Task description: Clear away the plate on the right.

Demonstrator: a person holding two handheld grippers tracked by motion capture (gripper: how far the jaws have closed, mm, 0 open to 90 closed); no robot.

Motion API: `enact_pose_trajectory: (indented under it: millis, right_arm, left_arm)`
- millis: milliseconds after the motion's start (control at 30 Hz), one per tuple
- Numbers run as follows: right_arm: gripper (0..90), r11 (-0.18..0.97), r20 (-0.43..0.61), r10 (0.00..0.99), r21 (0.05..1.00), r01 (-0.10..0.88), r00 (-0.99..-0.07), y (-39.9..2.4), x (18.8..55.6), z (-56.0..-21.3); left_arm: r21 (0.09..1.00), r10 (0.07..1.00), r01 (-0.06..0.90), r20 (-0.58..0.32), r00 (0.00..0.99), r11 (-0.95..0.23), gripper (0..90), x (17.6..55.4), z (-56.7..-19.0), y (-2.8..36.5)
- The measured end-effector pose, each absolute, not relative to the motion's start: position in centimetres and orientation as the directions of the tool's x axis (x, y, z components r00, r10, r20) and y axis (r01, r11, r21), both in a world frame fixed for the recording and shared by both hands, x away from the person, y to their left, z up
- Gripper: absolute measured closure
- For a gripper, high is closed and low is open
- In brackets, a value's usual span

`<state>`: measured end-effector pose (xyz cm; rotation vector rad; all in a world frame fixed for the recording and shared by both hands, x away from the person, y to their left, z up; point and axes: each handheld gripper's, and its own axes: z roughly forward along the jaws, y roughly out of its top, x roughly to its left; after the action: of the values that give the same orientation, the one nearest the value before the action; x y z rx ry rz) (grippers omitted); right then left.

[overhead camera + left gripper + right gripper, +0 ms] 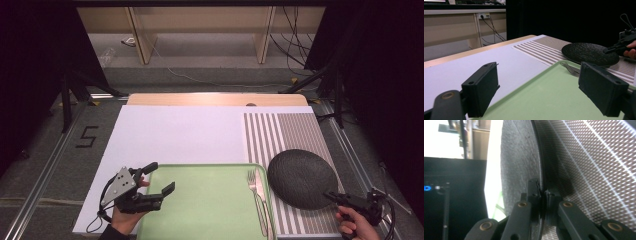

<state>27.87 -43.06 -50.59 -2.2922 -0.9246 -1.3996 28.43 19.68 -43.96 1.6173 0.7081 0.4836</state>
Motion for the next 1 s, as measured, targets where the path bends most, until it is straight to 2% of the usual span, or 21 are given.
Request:
enact_pose_trajectory:
  millis: [233, 700, 1000]
  right_arm:
    - [86.2, -0.751, 0.88, 0.374, 0.1, 0.653, 0.294, -42.94, 27.82, -50.46]
    - [86.4, -0.77, 0.883, 0.356, 0.091, 0.631, 0.307, -42.71, 27.79, -50.28]
    - [86.3, -0.794, 0.913, 0.301, 0.079, 0.603, 0.277, -42.99, 27.57, -50.26]
  left_arm:
    - [0.982, 0.685, 0.174, -0.08, 0.724, -0.068, 16.0, 28.42, -43.96, 19.67]
    - [0.983, 0.687, 0.173, -0.08, 0.722, -0.068, 16.0, 28.41, -43.94, 19.72]
    - [0.983, 0.687, 0.171, -0.08, 0.722, -0.066, 15.9, 28.39, -43.9, 19.75]
